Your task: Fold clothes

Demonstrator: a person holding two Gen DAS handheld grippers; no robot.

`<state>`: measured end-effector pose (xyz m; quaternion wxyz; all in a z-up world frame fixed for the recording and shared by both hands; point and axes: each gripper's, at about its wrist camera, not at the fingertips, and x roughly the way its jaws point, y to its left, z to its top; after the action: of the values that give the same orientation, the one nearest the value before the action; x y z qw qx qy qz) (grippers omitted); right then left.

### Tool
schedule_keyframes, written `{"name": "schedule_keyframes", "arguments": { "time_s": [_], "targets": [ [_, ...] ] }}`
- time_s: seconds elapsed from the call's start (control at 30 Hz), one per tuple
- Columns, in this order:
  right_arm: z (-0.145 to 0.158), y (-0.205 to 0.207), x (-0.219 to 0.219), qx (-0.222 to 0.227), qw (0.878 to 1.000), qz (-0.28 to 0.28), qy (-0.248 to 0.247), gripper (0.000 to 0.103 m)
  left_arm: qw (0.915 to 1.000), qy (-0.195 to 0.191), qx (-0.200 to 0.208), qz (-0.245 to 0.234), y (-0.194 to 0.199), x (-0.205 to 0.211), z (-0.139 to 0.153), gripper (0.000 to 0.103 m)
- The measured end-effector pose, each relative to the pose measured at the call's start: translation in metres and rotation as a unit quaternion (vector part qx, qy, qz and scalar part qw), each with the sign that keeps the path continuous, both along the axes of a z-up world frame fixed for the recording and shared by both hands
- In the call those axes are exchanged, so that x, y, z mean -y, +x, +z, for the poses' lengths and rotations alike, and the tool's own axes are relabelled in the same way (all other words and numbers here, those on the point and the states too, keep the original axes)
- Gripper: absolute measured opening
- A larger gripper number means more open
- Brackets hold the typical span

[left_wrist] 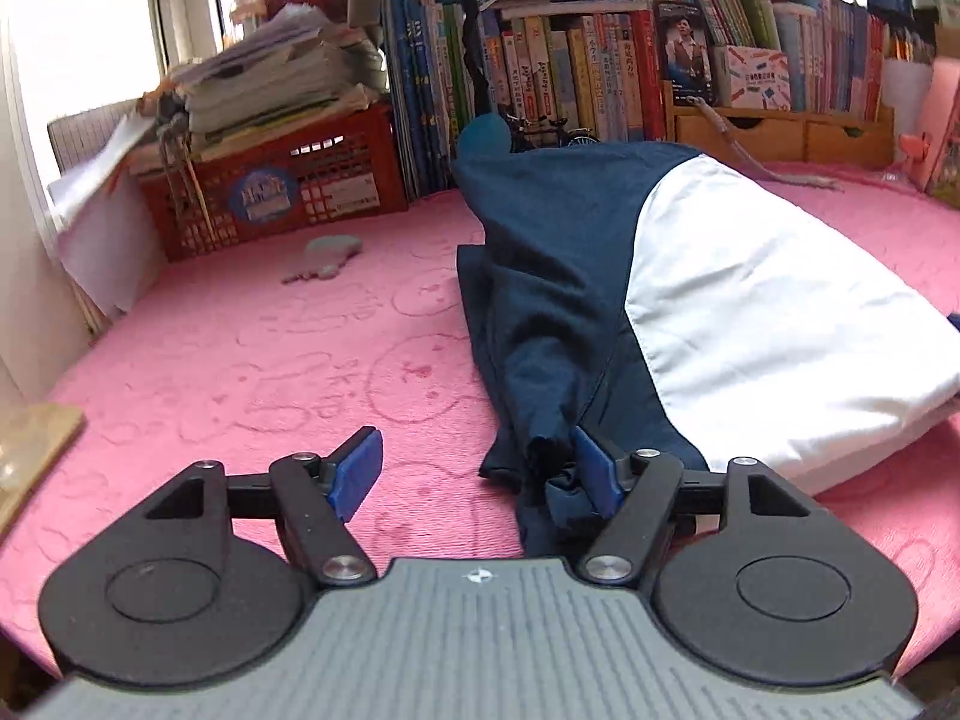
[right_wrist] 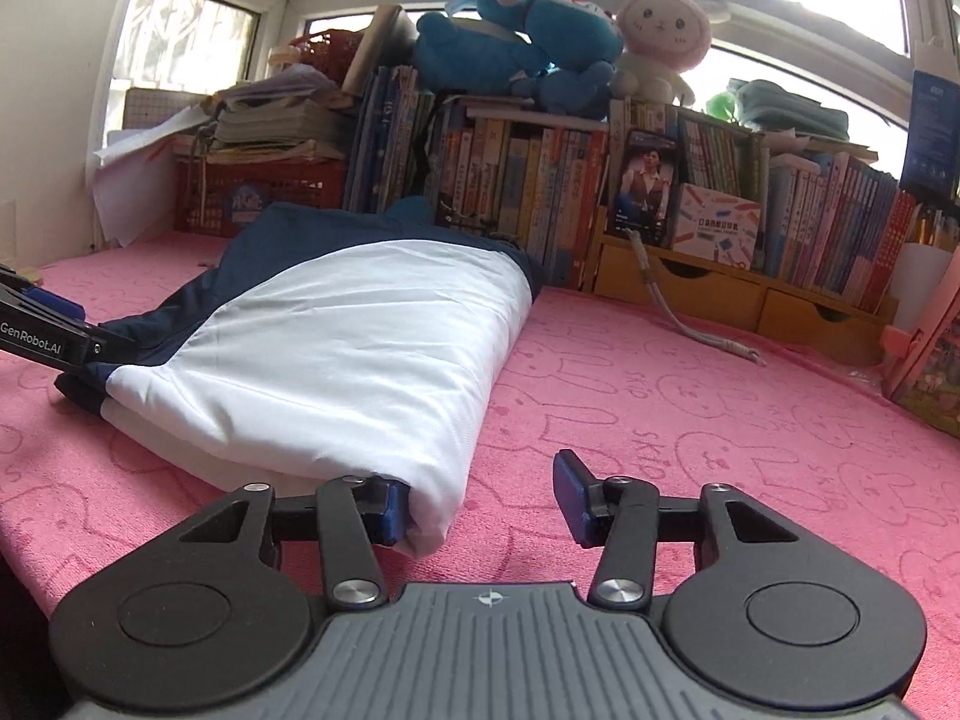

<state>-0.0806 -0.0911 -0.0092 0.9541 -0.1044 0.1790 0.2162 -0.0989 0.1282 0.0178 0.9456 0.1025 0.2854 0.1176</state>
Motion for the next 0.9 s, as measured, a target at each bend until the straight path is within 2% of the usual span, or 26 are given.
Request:
{"name": "schedule_keyframes", "arguments": {
  "time_s": [0.03, 0.07, 0.1, 0.13, 0.23, 0.3, 0.37, 0.43, 0.47, 0.57, 0.67, 0.73, 0.8, 0.87, 0.9],
  "targets": [
    [0.000, -0.001, 0.000, -0.001, 1.000, 0.007, 0.004, 0.033, 0.9991, 0.041, 0.004, -0.010, -0.003, 0.010, 0.001, 0.069],
    [-0.001, -0.002, -0.001, -0.001, 1.000, 0.013, 0.004, 0.031, 0.9963, 0.081, 0.010, -0.029, -0.007, 0.022, 0.002, 0.067],
    [-0.002, -0.003, -0.003, 0.002, 1.000, 0.015, 0.000, 0.031, 0.9920, 0.111, 0.018, -0.056, -0.011, 0.034, 0.003, 0.067],
    [-0.003, -0.003, -0.005, 0.004, 1.000, 0.016, -0.003, 0.031, 0.9884, 0.124, 0.026, -0.084, -0.015, 0.044, 0.004, 0.067],
    [-0.005, -0.002, -0.005, -0.005, 1.000, 0.018, 0.006, 0.030, 0.9797, 0.115, 0.037, -0.160, -0.018, 0.071, 0.011, 0.068],
    [-0.005, -0.003, -0.004, -0.013, 0.999, 0.017, 0.023, 0.022, 0.9732, 0.119, 0.039, -0.193, -0.012, 0.085, 0.009, 0.068],
    [-0.006, -0.006, -0.004, -0.011, 0.999, 0.013, 0.029, 0.019, 0.9691, 0.127, 0.037, -0.208, -0.003, 0.092, 0.004, 0.068],
    [-0.008, -0.012, -0.008, 0.007, 1.000, 0.011, 0.016, 0.018, 0.9709, 0.125, 0.024, -0.202, 0.009, 0.090, -0.002, 0.067],
    [-0.009, -0.015, -0.010, 0.016, 1.000, 0.011, 0.009, 0.018, 0.9760, 0.113, 0.012, -0.186, 0.015, 0.083, -0.005, 0.065],
    [-0.012, -0.022, -0.013, 0.036, 0.999, 0.014, -0.007, 0.018, 0.9933, 0.043, -0.026, -0.104, 0.015, 0.044, -0.005, 0.063],
    [-0.014, -0.026, -0.014, 0.048, 0.998, 0.021, -0.019, 0.018, 0.9987, 0.004, -0.047, -0.021, 0.007, 0.007, 0.002, 0.065],
    [-0.016, -0.027, -0.015, 0.057, 0.998, 0.025, -0.027, 0.018, 0.9981, -0.036, -0.046, 0.017, 0.001, -0.018, 0.020, 0.064],
    [-0.017, -0.027, -0.015, 0.062, 0.997, 0.029, -0.029, 0.018, 0.9946, -0.102, -0.020, -0.001, 0.005, -0.031, 0.048, 0.061],
    [-0.019, -0.027, -0.014, 0.065, 0.997, 0.033, -0.030, 0.018, 0.9832, -0.178, 0.008, -0.039, 0.018, -0.039, 0.076, 0.064],
    [-0.020, -0.028, -0.015, 0.068, 0.997, 0.034, -0.033, 0.018, 0.9726, -0.221, 0.018, -0.069, 0.034, -0.036, 0.087, 0.070]
  ]
}}
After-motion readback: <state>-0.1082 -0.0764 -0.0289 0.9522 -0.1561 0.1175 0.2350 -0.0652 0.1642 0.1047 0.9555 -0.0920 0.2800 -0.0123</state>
